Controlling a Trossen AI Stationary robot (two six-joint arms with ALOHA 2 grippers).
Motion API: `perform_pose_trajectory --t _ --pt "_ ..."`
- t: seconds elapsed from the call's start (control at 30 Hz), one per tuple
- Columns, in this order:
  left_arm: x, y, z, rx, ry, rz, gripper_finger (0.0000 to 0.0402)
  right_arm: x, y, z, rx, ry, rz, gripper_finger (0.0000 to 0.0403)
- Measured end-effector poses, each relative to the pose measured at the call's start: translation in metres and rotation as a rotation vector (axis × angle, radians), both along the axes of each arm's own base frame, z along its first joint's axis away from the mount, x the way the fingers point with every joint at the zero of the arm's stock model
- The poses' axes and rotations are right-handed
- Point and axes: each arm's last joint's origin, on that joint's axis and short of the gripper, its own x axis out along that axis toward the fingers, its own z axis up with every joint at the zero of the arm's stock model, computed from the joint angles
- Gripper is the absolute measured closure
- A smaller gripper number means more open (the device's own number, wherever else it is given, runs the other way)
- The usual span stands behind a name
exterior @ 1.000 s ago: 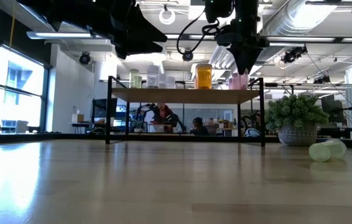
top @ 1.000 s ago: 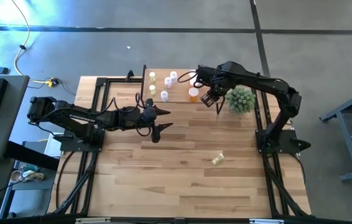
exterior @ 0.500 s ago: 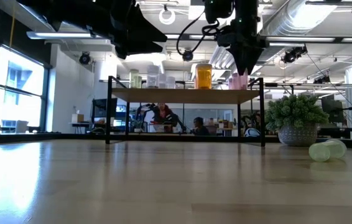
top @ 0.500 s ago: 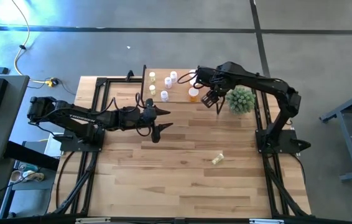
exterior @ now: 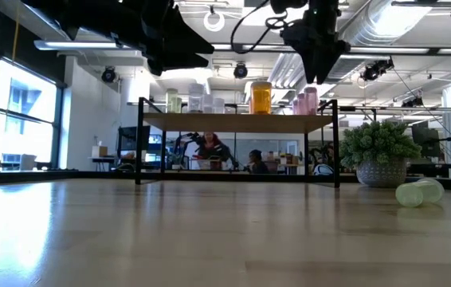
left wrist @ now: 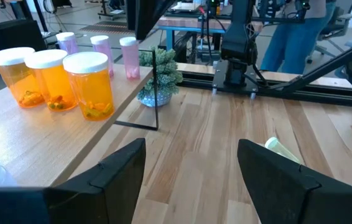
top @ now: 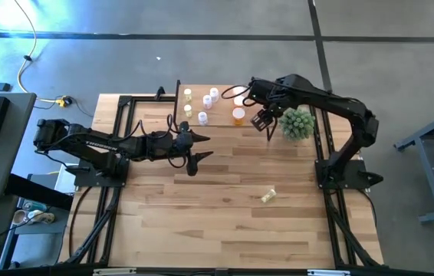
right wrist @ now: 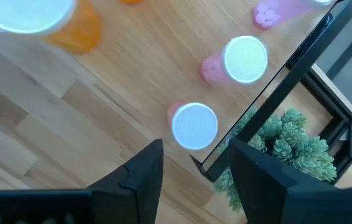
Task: Pick and place medicine bottles onto shelf by color
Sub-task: Adjust the pill bottles on the shelf
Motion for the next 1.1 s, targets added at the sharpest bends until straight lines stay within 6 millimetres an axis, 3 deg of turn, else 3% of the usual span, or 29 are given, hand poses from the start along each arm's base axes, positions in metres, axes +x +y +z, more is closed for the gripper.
perform_pose_trajectory --t 0.27,0.53,0.7,0.87,1.1 --pt "0.0 0.0 0.0 0.0 0.001 0.0 0.0158 -0.018 0.017 0.024 -0.034 -0.072 0.063 0.0231" --pt "0.0 0.0 -0.001 0.032 0.028 -0.009 0.0158 -0.033 0.056 0.051 -0.173 -0.143 0.202 0.0231" --pt "-0.003 -0.001 0.011 -0.016 -0.036 -0.015 0.0158 -0.029 0.085 0.054 -0.221 -0.161 0.307 0.0231" --pt "-0.013 -0.002 0.022 -0.003 -0.027 -0.02 0.0158 -0.025 0.11 0.03 -0.262 -0.171 0.351 0.0231" --pt "-0.035 -0.007 0.038 -0.017 -0.02 -0.077 0.0158 -0.035 0.138 -0.004 -0.247 -0.316 0.395 0.0231"
